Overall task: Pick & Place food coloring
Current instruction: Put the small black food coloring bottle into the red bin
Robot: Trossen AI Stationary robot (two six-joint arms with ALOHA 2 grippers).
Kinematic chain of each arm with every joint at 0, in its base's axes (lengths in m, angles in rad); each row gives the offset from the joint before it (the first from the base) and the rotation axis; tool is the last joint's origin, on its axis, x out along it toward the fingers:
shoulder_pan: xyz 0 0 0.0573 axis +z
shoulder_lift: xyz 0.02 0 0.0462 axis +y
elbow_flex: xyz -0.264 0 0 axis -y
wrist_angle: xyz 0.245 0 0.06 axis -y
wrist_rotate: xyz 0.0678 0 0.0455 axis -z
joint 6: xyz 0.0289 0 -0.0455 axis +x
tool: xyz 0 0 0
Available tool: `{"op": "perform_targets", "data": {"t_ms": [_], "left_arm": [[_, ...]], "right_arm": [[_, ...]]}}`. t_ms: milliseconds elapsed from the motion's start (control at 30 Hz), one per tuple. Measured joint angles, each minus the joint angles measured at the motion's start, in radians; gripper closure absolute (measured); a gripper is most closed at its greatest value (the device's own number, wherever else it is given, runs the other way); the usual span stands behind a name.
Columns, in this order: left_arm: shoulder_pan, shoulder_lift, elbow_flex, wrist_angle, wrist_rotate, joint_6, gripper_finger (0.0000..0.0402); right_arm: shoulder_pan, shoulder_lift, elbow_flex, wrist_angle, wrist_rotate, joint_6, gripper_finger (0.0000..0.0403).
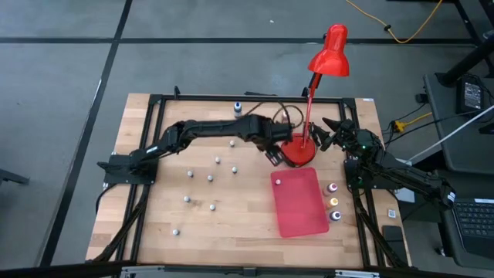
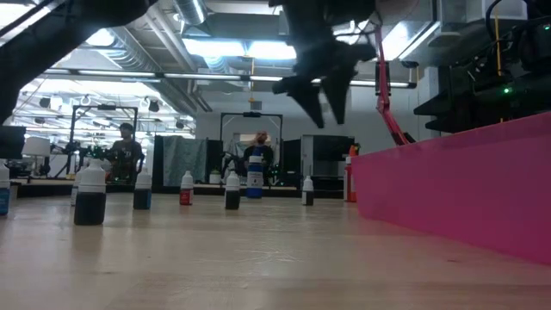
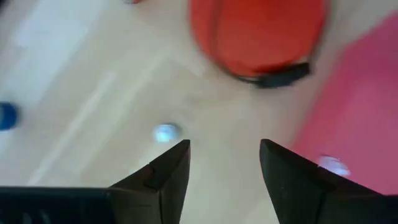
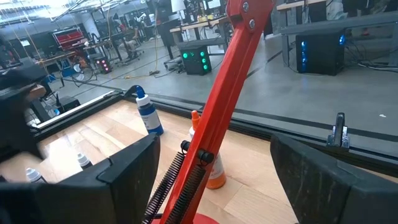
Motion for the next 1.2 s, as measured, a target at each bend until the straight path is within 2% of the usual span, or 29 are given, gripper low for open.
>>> {"op": "perform_targets", "data": {"t_ms": [333,467,867,1067,1200], "left_arm": [[0.083,0.006,-0.062,-0.005,-0.027,0.191,0.0163],[0.088,0.007,-0.119,0.033,0.002,0.218,0.0151],[0.082,0.009,-0.257,0.15,0.014,0.244,0.0149],[0.081,0.009,-0.328,0.227,0.055,0.252,0.0148],[0.079,0.01,-0.341,0.244,0.056,0.282,0.0148]], "right_arm": [[0.0,0.0,0.0,0.0,0.0,0.0,0.0097],[0.0,0.0,0.0,0.0,0.0,0.001,0.0097],[0.0,0.0,0.0,0.0,0.0,0.001,0.0097],[0.0,0.0,0.0,0.0,0.0,0.001,0.0097],[0.0,0.0,0.0,0.0,0.0,0.001,0.0097]]}}
